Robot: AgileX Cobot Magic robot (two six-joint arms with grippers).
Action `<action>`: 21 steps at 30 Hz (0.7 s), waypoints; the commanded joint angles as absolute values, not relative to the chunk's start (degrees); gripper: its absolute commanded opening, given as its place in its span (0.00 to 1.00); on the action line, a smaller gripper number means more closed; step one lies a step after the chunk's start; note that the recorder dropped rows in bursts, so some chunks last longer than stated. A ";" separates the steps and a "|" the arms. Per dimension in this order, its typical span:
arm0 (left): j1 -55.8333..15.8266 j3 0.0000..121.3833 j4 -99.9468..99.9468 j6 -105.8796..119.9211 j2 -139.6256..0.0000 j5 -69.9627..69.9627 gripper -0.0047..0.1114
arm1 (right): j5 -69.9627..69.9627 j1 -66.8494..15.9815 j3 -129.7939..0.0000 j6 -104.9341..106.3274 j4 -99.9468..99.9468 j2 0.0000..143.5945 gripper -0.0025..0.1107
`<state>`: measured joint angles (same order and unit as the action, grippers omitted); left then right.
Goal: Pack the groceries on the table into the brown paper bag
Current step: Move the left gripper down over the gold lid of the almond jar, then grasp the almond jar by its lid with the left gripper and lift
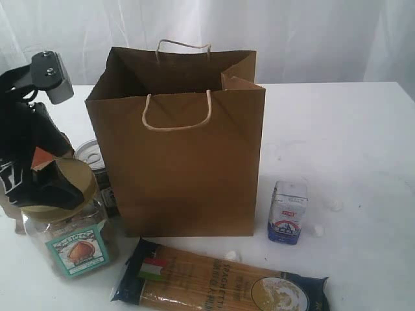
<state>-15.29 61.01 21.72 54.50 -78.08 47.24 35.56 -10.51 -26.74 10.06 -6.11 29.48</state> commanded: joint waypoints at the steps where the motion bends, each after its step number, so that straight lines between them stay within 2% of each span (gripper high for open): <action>1: -15.59 60.61 20.16 54.01 -79.31 48.39 0.94 | 36.90 -10.26 -26.53 9.76 -6.20 29.67 0.02; 5: -15.59 60.61 18.55 54.01 -79.40 52.31 0.94 | 36.90 -10.26 -26.53 9.76 -6.20 29.67 0.02; 16: -15.59 60.61 16.18 56.28 -79.40 52.55 0.94 | 36.80 -10.26 -26.53 9.76 -6.20 29.67 0.02; 18: -15.59 60.61 16.03 54.79 -79.40 53.54 0.90 | 36.80 -10.26 -26.53 9.76 -6.20 29.67 0.02; 21: -15.59 60.61 15.88 51.88 -79.40 55.60 0.76 | 36.80 -10.26 -26.53 9.76 -6.20 29.67 0.02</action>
<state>-15.32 61.01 16.15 54.47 -79.44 51.58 36.85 -10.51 -26.74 9.97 -6.11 29.48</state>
